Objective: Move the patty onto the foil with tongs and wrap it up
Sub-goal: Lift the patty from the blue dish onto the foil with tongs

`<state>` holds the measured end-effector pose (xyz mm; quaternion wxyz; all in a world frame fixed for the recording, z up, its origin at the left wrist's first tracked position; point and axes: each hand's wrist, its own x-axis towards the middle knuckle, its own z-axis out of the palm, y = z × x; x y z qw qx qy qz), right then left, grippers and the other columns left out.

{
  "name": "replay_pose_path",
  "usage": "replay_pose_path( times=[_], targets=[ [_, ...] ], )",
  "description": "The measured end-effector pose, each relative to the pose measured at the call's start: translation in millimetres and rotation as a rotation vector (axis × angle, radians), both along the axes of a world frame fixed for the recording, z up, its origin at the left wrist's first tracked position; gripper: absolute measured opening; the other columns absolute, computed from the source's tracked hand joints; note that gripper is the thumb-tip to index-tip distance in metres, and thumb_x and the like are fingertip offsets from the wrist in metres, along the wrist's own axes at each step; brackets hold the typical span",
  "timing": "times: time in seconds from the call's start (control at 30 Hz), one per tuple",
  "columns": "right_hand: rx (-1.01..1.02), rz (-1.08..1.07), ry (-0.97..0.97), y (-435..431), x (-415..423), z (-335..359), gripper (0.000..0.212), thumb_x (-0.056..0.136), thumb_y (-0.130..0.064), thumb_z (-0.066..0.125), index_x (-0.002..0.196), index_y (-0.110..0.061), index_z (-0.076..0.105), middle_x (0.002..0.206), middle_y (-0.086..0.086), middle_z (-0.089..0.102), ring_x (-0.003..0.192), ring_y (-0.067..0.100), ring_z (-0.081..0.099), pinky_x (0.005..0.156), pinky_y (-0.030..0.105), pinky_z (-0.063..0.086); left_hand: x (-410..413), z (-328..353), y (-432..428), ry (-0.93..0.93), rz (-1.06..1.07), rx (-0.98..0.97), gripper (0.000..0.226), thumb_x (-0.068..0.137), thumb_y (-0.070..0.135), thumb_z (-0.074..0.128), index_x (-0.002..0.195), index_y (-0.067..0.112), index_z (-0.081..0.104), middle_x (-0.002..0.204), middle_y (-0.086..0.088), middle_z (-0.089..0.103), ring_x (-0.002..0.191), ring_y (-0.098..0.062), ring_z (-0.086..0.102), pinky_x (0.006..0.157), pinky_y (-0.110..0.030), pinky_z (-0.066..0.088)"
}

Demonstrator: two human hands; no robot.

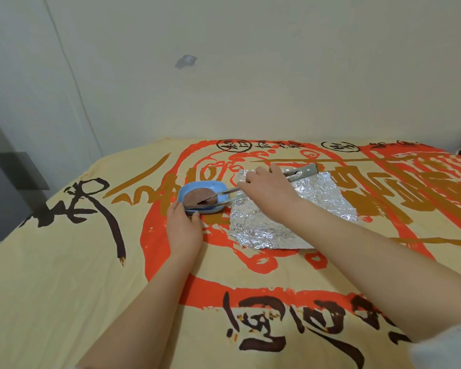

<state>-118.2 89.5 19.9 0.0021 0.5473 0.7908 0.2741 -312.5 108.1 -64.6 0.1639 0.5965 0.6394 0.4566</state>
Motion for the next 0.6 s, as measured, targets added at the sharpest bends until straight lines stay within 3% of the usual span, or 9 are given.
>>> replay_pose_path(
  times=[0.2,0.4,0.6],
  targets=[
    [-0.015,-0.091,0.278,-2.5,6.5,-10.9,0.042,0.086,0.000,0.056,0.121,-0.024,0.056,0.105,0.001,0.061,0.100,0.027,0.052,0.087,0.042,0.034,1.5,-0.1,-0.9,-0.028,0.008,0.011,0.028,0.091,0.011,0.054,0.118,0.012,0.058,0.142,-0.008,0.045,0.132,-0.022,0.039,0.105,-0.036,0.033],
    [-0.014,-0.136,0.502,-5.0,21.7,-12.9,0.023,0.095,-0.018,0.056,0.117,-0.025,0.060,0.100,0.001,0.063,0.097,0.028,0.055,0.081,0.042,0.035,3.2,1.2,-0.7,0.010,-0.025,-0.003,0.054,0.093,0.022,0.055,0.142,0.007,0.038,0.153,-0.009,0.030,0.139,-0.024,0.030,0.112,-0.040,0.027],
    [0.014,-0.154,0.583,-18.1,41.6,-2.8,0.014,0.095,-0.019,0.057,0.108,-0.024,0.062,0.093,0.002,0.064,0.092,0.029,0.058,0.077,0.041,0.038,15.9,10.7,-2.8,0.086,-0.054,0.024,0.061,0.095,0.032,0.051,0.146,0.005,0.031,0.156,-0.009,0.024,0.143,-0.025,0.024,0.116,-0.045,0.025]
  ],
)
